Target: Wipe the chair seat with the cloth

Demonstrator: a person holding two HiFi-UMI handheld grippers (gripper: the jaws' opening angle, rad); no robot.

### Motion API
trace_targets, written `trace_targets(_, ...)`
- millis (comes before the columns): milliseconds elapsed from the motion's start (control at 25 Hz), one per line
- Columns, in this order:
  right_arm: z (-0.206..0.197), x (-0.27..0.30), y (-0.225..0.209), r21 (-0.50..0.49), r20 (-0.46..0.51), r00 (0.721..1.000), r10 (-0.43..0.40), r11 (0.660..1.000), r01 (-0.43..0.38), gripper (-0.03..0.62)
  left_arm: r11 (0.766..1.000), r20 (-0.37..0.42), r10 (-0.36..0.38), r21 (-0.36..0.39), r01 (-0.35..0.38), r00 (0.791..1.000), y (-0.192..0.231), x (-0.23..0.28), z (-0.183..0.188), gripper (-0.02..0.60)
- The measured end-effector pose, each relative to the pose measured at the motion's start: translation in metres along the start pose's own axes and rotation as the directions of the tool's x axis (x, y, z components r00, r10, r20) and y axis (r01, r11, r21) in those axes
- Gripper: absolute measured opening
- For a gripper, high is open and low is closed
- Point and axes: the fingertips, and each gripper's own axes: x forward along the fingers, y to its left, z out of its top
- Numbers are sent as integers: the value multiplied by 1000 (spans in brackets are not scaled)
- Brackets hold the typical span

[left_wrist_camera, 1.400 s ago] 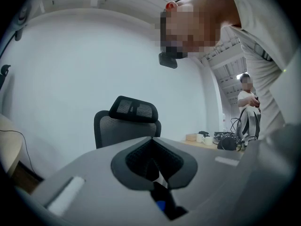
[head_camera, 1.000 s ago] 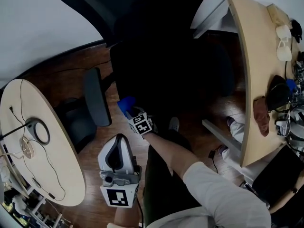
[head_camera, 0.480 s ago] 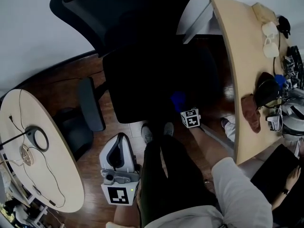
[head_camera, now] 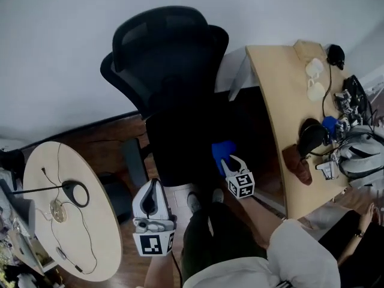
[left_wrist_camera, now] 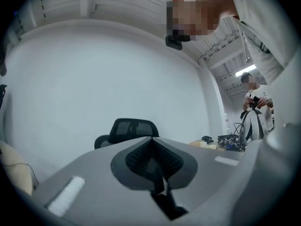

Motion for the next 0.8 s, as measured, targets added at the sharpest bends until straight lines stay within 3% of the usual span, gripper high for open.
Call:
trace_targets(80,97,-49,54,-53,180,982,61,997,-52,94,999,28,13,30,-14,1000,-10,-14,54,0)
trace_targets(160,195,-108,100,-112,338,934,113,991,-79,94,997,87,16,70,-22,996,-22,-28,104,0)
trace_targets(200,240,-143,121,-154,420,897,139,985,-80,94,996,113,16,89,-26,993,-28,-35,127,0)
trace_targets(280,315,-220,158,-255,578,792,199,965,-57,95,994,150,18,104,-34,989,-38,-51,169,0)
trace_targets(360,369,-290,185,-308,653,721,232,951,-26,95,994,187,26,103,-46,982,-44,-59,208,0)
trace_targets(440,404,-345,203,-324,685,689,238,946,-5,95,993,221,33,107,-58,975,-46,-65,244,0)
trace_targets(560,421,-404,219,-324,716,660,228,946,25,95,991,218,36,115,-62,975,-50,-80,274,0)
trace_targets(800,419,-435,223,-346,736,636,231,936,61,97,988,198,26,143,-55,980,-55,-90,278,0)
